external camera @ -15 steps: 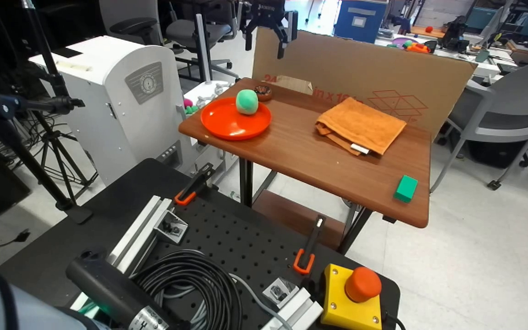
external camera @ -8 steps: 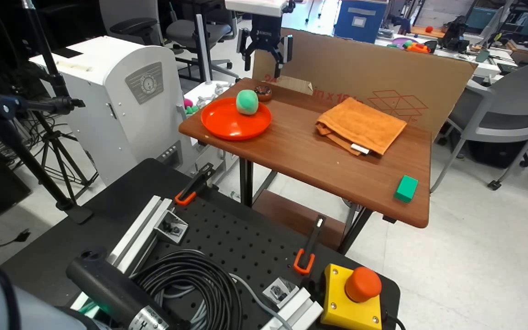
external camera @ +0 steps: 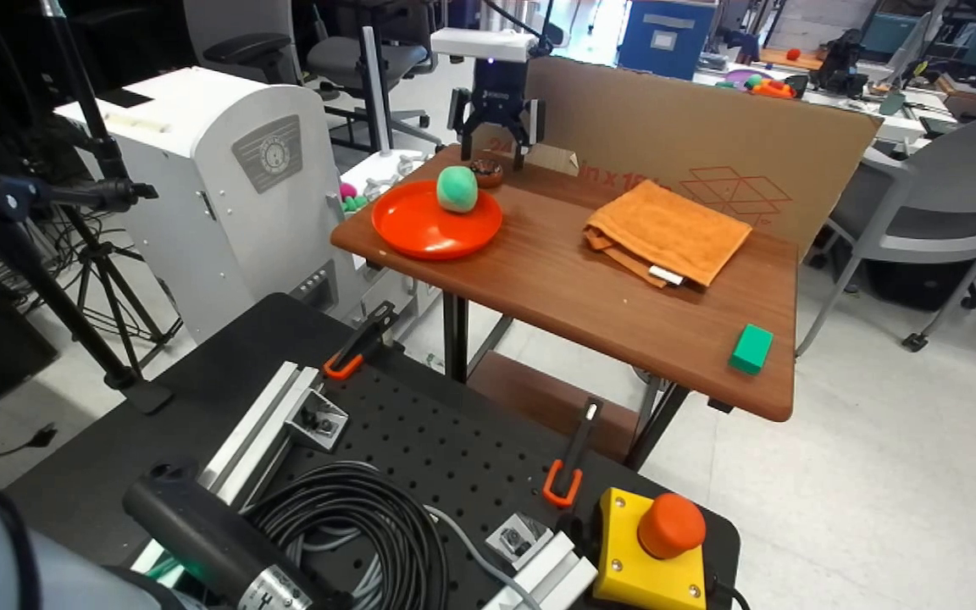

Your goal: Move the orange and black object forward

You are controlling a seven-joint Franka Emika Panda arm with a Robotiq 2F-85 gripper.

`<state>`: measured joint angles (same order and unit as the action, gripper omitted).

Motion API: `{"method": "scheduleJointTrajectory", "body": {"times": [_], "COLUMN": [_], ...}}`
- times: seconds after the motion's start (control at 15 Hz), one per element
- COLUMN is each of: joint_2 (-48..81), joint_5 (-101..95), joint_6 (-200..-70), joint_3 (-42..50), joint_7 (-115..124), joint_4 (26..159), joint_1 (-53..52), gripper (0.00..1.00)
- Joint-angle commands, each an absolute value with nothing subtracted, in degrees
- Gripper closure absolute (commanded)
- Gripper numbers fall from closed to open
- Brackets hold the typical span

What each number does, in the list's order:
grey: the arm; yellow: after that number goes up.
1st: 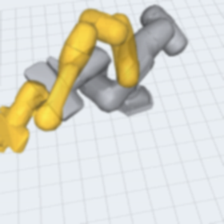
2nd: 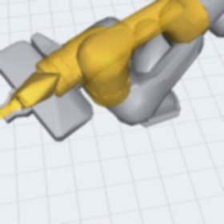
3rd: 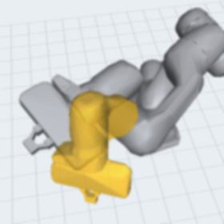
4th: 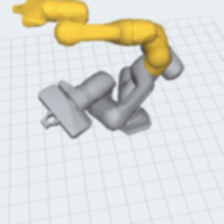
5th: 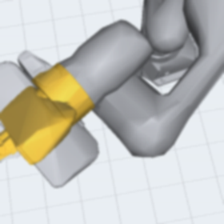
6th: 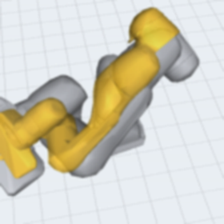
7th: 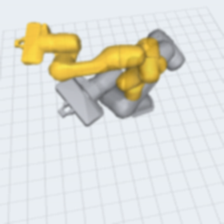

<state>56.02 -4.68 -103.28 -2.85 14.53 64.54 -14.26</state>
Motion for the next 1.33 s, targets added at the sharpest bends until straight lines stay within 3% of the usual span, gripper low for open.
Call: {"method": "scheduleJointTrajectory", "body": {"times": [0.0, 0.4, 0.47, 0.8, 1.27], "joint_2": [61.5, 67.3, 68.2, 71.5, 65.4], "joint_5": [-4.7, -4.9, -5.0, -5.5, -5.3], "joint_6": [-97.0, -91.7, -91.5, -90.8, -91.1], "joint_3": [-2.3, -1.8, -1.7, -0.7, -1.7], "joint_7": [14.4, 14.9, 15.0, 15.4, 13.0], "joint_4": [55.3, 46.9, 45.6, 39.3, 43.8], "joint_1": [-15.8, -17.2, -17.3, -18.0, -17.3], "gripper": [0.00, 0.00, 0.21, 0.58, 0.60]}}
